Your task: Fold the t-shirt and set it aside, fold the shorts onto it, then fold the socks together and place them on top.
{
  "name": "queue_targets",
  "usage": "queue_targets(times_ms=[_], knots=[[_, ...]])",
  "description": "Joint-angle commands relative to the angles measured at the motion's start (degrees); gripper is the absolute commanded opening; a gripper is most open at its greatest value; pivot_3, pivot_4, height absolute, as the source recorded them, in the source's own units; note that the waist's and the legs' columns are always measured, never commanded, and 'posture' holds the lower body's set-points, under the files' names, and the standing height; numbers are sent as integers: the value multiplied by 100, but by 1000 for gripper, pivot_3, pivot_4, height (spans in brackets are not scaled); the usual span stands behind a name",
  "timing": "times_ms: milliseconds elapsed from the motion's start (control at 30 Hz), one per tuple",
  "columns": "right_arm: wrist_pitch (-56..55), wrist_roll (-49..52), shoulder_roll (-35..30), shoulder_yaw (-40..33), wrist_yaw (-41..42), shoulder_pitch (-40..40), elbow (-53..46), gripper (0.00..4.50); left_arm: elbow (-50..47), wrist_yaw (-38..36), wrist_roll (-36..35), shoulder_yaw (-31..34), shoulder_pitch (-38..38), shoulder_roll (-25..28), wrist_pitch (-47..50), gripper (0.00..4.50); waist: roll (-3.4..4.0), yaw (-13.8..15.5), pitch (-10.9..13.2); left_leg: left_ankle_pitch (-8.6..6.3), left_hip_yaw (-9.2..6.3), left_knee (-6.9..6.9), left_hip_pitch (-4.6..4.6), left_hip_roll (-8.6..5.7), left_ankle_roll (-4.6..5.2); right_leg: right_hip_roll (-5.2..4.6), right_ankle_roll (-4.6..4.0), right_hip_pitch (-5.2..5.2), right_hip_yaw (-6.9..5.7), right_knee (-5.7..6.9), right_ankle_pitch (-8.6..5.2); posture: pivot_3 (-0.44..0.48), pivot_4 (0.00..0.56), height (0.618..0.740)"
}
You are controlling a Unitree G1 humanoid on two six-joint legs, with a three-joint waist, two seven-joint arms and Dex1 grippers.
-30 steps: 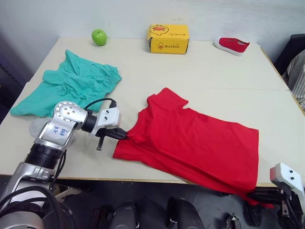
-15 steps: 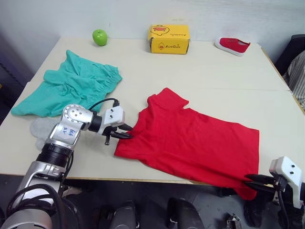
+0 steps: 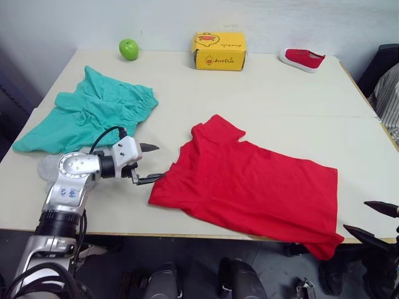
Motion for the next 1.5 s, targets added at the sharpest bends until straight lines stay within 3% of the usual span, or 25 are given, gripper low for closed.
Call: queue_targets(times_ms=[33, 200, 433, 500, 567, 667, 767, 867, 933, 967, 1000, 1067, 1267, 1400, 1500], knots=[[58, 486, 280, -15, 472, 699, -1183, 4452, -697, -536, -365, 203, 476, 333, -342, 4500, 0, 5, 0, 1, -3, -2, 2, 4, -4, 4, -3, 2, 0, 0, -2, 0, 150, 740], [-1106, -204, 813, 621, 580, 1129, -1471, 4452, -1027, -783, -183, 16, 1043, 563, -869, 4500, -4, 13, -2, -18, 5, -4, 10, 2, 20, 1, 1, 6, 4, -6, 2, 0, 150, 740], [-2429, -1074, 1175, 1274, 353, 1123, -887, 4452, -930, -396, 351, -368, 1059, 279, -1413, 4500, -3, 15, -3, -22, 8, -4, 10, 1, 10, -1, -4, 3, 6, -11, 1, 0, 150, 740], [-2035, -581, 1234, 1451, 89, 876, -1216, 4452, -1314, -172, -125, -358, 1008, 7, -719, 4500, -3, 13, -3, -18, 11, -4, 10, 1, 3, 0, -4, 1, 6, -9, 1, 0, 150, 740], [-1624, -164, 1238, 1665, -204, 579, -1552, 4062, -1710, -116, -574, -405, 1045, -154, -28, 4500, -4, -12, -3, -16, 10, -3, 11, 5, 3, 1, -4, 2, 9, -5, 1, 0, 150, 740], [-1151, 152, 1266, 2114, -585, 238, -1953, 3140, -2103, 41, -952, -488, 1116, -307, 809, 3871, -2, -49, -4, -14, 9, -2, 14, 5, 0, 1, -7, 1, 45, 4, 0, 0, 150, 740], [-1127, -319, 1361, 3058, -867, -170, -2041, 2084, -2278, 109, -835, -786, 1197, -369, 1151, 2944, -4, -59, -5, -12, 8, -2, 16, 7, -6, 10, -10, 1, 57, 5, -3, 0, 150, 740], [-1372, -1183, 1557, 4003, -1266, -696, -1651, 1035, -2054, 451, -247, -1130, 1202, -570, 934, 1995, -6, -86, -6, -12, 14, -2, 14, 4, -6, 11, -11, -3, 55, 4, -3, 0, 150, 740], [-1453, -1482, 1677, 4304, -1506, -935, -1425, 315, -1913, 763, -36, -1179, 1151, -735, 950, 1324, -10, -85, -8, -12, 16, -2, 12, 2, -5, 11, -10, -5, 54, 3, -2, 0, 150, 740], [-1492, -1577, 1720, 4397, -1598, -1008, -1312, 3, -1858, 869, 63, -1195, 1137, -786, 938, 986, -10, -90, -8, -12, 17, -1, 10, 0, -4, 9, -9, -7, 52, 4, -2, 0, 150, 740], [-1617, -1735, 1725, 4448, -1675, -1058, -1142, 0, -1788, 975, 240, -1240, 1139, -796, 896, 627, -10, -96, -8, -12, 18, -1, 11, 0, -4, 9, -9, -8, 52, 4, -2, 0, 150, 740], [-1727, -1894, 1734, 4434, -1826, -1089, -856, 0, -1643, 1124, 500, -1309, 1158, -801, 812, 34, -10, -103, -8, -12, 18, -1, 9, 2, -5, 11, -9, -10, 52, 4, -2, 0, 150, 740], [-2318, -1952, 1441, 3744, -1888, -711, -149, 0, -1199, 1588, 958, -1273, 1094, -751, 930, 34, -11, -105, -10, -14, 24, -1, 15, 3, -3, 8, -9, -7, 30, 5, -2, 0, 150, 740], [-2737, -1609, 1161, 2520, -1730, -136, 535, 0, -898, 1921, 1065, -1112, 921, -724, 1045, 34, 2, -85, -32, -17, 20, -1, 23, 2, 8, 3, -6, 4, 30, 1, 0, 0, 150, 740], [-3022, -1411, 1062, 2039, -1555, 132, 921, 0, -778, 1991, 1120, -1114, 891, -706, 1003, 34, 7, -82, -48, -22, 20, -1, 25, 2, 15, 4, -5, 6, 31, -1, 0, 0, 150, 740]])
